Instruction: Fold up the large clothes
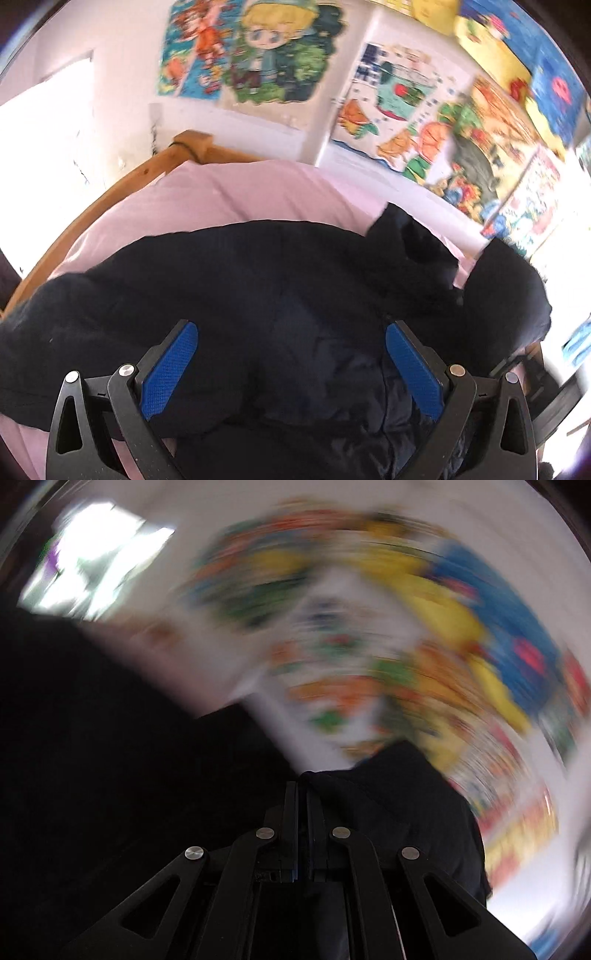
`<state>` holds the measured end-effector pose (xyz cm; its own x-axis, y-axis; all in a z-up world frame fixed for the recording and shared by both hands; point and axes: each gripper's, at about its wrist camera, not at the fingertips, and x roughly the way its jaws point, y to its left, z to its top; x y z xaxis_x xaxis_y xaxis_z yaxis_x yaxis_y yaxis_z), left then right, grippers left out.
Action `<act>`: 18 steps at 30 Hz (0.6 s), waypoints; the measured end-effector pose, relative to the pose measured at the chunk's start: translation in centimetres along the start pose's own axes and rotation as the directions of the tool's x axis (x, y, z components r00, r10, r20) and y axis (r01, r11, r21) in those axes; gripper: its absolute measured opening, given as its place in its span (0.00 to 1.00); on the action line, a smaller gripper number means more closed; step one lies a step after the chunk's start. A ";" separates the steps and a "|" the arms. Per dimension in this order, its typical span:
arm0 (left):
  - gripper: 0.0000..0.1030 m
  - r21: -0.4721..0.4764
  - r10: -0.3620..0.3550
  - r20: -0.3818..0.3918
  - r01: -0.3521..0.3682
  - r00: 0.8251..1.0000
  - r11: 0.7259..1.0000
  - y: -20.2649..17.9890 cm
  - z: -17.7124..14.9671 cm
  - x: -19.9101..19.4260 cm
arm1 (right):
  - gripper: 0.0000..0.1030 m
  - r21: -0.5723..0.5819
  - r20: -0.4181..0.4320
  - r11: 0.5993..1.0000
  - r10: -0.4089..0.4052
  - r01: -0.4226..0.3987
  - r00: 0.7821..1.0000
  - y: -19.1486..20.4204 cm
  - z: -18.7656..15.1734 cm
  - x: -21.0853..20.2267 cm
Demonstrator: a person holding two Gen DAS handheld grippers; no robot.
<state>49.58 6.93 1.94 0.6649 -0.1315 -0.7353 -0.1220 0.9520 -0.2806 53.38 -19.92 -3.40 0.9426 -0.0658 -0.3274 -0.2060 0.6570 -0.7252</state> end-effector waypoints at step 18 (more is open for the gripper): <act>1.00 0.351 -0.271 -0.250 0.348 0.930 0.869 -13.4 -2.5 5.5 | 0.50 -0.052 -0.326 0.938 0.307 -0.342 0.894 8.8 -6.7 -3.8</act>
<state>53.06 -7.29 0.09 0.4667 -0.4492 -0.7619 0.3838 0.8789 -0.2831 46.24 -18.94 -12.62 0.6937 -0.1018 -0.7131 -0.5292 0.5996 -0.6004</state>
